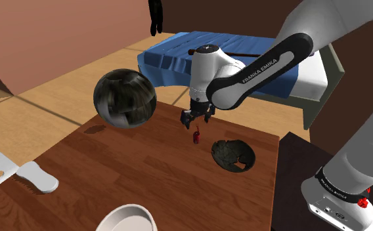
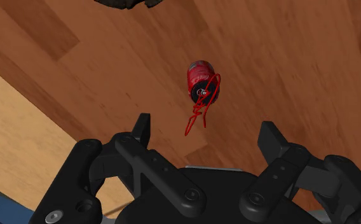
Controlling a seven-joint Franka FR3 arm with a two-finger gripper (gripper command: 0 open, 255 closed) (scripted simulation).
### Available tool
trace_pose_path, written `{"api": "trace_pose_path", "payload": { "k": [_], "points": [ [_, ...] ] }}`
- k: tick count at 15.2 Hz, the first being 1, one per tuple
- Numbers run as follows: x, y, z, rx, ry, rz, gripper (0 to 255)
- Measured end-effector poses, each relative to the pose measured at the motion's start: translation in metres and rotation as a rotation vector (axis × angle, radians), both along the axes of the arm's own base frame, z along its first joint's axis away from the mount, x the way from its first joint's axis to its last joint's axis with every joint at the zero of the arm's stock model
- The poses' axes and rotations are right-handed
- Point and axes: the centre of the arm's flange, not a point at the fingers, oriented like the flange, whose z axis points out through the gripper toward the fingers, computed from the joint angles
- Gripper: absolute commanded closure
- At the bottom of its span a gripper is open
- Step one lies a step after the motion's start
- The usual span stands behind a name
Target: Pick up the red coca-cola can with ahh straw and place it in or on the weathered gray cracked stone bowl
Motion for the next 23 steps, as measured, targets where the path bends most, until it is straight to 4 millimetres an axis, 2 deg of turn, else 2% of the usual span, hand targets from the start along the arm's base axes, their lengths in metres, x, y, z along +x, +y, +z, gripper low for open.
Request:
{"api": "trace_pose_path", "payload": {
  "k": [7, 13, 14, 23],
  "points": [
    [0.006, 0.002, -0.037, 0.0, -0.001, -0.005, 0],
    [0.006, 0.002, -0.042, 0.001, -0.001, -0.005, 0],
    [0.006, 0.002, -0.042, 0.001, -0.001, -0.005, 255],
    [0.006, 0.002, -0.041, 0.001, -0.003, -0.005, 255]
  ]
}}
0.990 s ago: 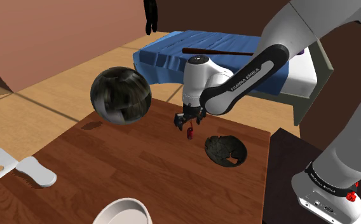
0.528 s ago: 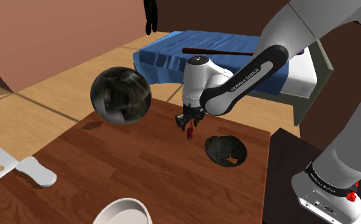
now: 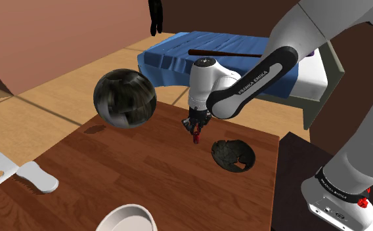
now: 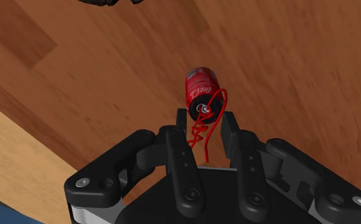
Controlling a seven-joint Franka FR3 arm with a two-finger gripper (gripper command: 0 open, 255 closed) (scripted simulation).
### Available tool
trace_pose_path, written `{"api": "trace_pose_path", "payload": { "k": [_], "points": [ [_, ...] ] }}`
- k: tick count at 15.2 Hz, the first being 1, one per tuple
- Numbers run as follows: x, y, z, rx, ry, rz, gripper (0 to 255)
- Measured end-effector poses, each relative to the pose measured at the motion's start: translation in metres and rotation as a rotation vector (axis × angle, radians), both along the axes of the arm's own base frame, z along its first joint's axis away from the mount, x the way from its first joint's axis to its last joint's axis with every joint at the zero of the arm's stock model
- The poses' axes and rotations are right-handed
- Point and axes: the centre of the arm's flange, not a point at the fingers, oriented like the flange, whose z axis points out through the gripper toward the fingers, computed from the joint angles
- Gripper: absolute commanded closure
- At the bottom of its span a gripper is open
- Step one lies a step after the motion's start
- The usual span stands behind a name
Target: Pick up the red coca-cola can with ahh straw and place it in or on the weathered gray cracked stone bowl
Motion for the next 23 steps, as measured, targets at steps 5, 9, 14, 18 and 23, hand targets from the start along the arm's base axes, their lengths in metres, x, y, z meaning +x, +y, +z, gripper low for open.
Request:
{"api": "trace_pose_path", "payload": {
  "k": [5, 9, 14, 18, 23],
  "points": [
    [-0.001, 0.0, 0.015, -0.001, 0.001, 0.0, 255],
    [0.0, 0.0, 0.035, -0.001, 0.001, -0.001, 255],
    [0.0, -0.002, 0.062, -0.001, 0.001, 0.0, 255],
    [-0.001, -0.001, 0.083, -0.001, 0.001, 0.0, 255],
    [-0.001, 0.0, 0.11, -0.001, 0.001, -0.001, 255]
  ]
}}
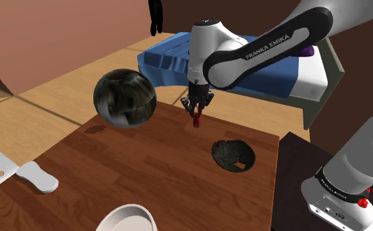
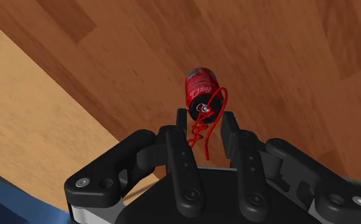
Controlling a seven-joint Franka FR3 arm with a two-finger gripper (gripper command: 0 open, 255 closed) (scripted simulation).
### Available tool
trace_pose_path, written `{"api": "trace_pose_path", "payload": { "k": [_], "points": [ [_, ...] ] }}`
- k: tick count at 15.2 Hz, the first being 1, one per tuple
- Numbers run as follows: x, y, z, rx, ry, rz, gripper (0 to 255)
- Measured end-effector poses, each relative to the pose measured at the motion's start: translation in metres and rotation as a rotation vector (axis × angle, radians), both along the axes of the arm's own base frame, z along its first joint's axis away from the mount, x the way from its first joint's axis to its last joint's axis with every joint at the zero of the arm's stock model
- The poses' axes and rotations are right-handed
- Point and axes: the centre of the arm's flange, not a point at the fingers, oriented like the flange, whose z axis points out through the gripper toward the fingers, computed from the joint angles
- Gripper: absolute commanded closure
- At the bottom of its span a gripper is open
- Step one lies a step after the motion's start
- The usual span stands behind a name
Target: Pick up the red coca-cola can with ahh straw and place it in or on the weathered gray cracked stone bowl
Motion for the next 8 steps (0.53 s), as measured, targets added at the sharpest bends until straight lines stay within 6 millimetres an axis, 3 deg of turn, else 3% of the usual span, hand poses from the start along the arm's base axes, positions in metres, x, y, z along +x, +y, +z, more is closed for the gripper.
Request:
{"api": "trace_pose_path", "payload": {
  "k": [3, 8],
  "points": [
    [-0.016, -0.007, 0.01, 0.0, 0.0, 0.001, 255],
    [-0.074, -0.022, 0.015, -0.001, 0.001, 0.001, 255]
  ]
}}
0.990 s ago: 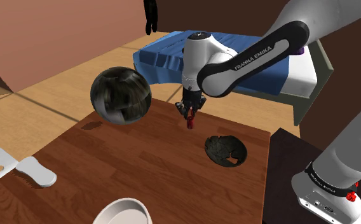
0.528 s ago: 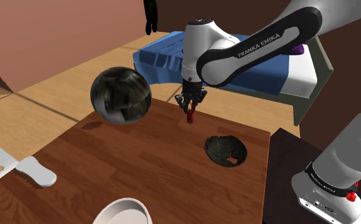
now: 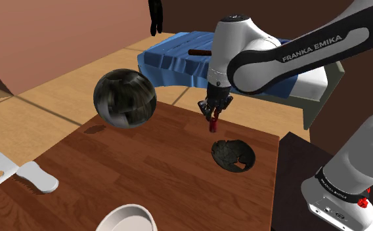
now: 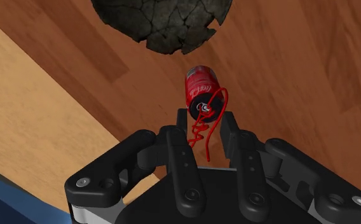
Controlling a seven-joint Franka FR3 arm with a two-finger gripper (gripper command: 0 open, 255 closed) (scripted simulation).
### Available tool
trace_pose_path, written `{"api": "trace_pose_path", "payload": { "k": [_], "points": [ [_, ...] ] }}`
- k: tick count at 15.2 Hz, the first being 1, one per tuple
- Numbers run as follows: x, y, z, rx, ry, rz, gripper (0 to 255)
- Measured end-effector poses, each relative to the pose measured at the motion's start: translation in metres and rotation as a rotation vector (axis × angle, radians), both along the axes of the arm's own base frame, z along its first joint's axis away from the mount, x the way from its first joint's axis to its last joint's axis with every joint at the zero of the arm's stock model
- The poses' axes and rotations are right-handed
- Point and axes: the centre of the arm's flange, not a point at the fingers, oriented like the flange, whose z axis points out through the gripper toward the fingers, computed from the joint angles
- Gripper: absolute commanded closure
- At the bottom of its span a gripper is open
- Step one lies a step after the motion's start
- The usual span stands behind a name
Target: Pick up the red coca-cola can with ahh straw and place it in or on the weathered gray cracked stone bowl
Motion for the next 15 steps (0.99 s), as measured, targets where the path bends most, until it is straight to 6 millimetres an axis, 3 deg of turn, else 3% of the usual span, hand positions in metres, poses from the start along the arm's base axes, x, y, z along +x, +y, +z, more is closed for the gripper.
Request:
{"api": "trace_pose_path", "payload": {
  "k": [7, 9, 15],
  "points": [
    [-0.087, -0.026, 0.005, 0.001, 0.0, 0.0, 255],
    [-0.098, -0.026, -0.002, 0.001, 0.0, 0.0, 255],
    [-0.101, -0.027, -0.032, 0.001, 0.0, -0.001, 255]
  ]
}}
